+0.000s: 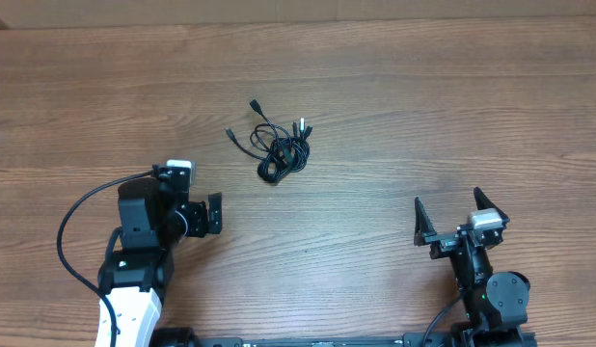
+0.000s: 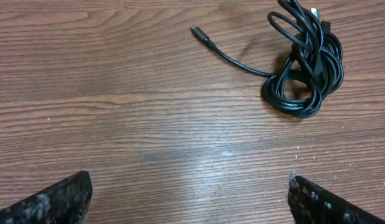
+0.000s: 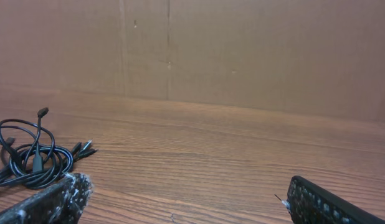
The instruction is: Untangle cables
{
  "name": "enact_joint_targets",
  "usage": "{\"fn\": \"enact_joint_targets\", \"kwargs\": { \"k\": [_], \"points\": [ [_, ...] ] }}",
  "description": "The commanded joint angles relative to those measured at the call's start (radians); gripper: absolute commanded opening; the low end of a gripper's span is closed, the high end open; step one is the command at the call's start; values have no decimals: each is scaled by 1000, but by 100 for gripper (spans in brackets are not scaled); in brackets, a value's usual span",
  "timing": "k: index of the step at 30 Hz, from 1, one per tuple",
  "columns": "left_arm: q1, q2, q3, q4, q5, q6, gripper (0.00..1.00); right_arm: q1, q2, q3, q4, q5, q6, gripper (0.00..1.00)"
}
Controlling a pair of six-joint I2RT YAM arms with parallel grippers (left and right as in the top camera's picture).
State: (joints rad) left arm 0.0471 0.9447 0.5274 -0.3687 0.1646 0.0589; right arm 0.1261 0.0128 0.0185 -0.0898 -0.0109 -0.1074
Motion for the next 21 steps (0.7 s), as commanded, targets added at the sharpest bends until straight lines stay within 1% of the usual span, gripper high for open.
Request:
{"fn": "enact_joint_targets", "kwargs": {
  "k": [1,13,21],
  "points": [
    [-5,4,30,2,13,16,100,2,-10,-10,5,10,6,100],
    [-5,4,40,-28,15,31,100,2,-10,-10,5,10,6,100],
    [-5,4,61,-107,9,31,100,2,-10,-10,5,10,6,100]
  ]
}}
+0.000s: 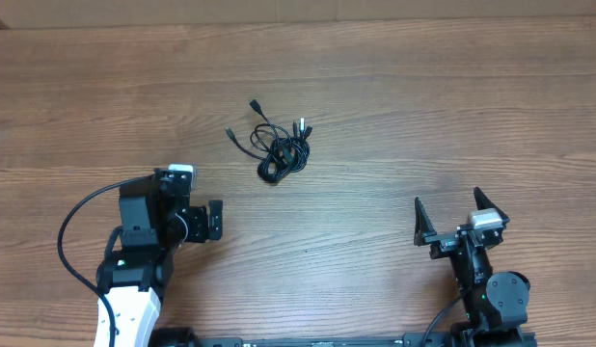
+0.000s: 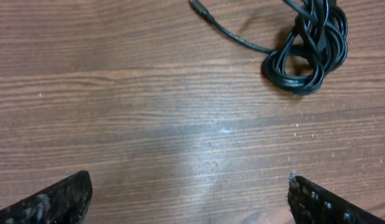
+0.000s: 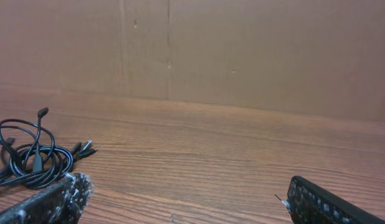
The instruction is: Untangle cables
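Observation:
A tangled bundle of black cables (image 1: 280, 151) lies on the wooden table, with loose plug ends sticking out to the upper left. The left wrist view shows the cable bundle (image 2: 308, 50) at the top right, well ahead of my left gripper (image 2: 189, 193), which is open over bare wood. In the overhead view my left gripper (image 1: 214, 221) sits below and left of the bundle. My right gripper (image 1: 452, 214) is open near the table's front right, far from the cables. From the right wrist the cable bundle (image 3: 30, 158) appears at the left edge, beyond my right gripper (image 3: 183, 199).
A brown cardboard wall (image 3: 192, 50) stands along the table's far edge. The wooden table (image 1: 423, 116) stretches around the bundle on all sides. The left arm's black cable (image 1: 71, 231) loops at the front left.
My left gripper has pulled back a little toward the front edge, so the bundle sits higher in the left wrist view. The right arm and the cables have not moved.

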{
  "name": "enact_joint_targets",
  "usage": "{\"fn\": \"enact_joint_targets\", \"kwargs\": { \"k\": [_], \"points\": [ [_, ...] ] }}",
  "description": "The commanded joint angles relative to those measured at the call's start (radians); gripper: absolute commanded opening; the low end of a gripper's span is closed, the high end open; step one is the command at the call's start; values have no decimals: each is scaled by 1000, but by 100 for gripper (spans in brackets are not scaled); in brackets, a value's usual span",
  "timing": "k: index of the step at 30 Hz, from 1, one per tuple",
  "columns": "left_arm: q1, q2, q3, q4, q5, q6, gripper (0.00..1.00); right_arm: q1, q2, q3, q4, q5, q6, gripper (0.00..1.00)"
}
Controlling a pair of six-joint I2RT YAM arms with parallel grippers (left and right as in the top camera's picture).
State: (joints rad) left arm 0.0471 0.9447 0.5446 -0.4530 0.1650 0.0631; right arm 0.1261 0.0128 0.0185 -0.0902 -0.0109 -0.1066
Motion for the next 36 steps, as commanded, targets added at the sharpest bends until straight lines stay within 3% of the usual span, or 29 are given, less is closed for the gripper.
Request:
{"fn": "enact_joint_targets", "kwargs": {
  "k": [1,25,36],
  "points": [
    [-5,4,63,-47,12,27,100,2,-10,-10,5,10,5,100],
    [-9,71,483,-451,19,27,100,2,-10,-10,6,10,5,100],
    [-10,202,495,-463,343,27,100,2,-10,-10,5,10,5,100]
  ]
}}
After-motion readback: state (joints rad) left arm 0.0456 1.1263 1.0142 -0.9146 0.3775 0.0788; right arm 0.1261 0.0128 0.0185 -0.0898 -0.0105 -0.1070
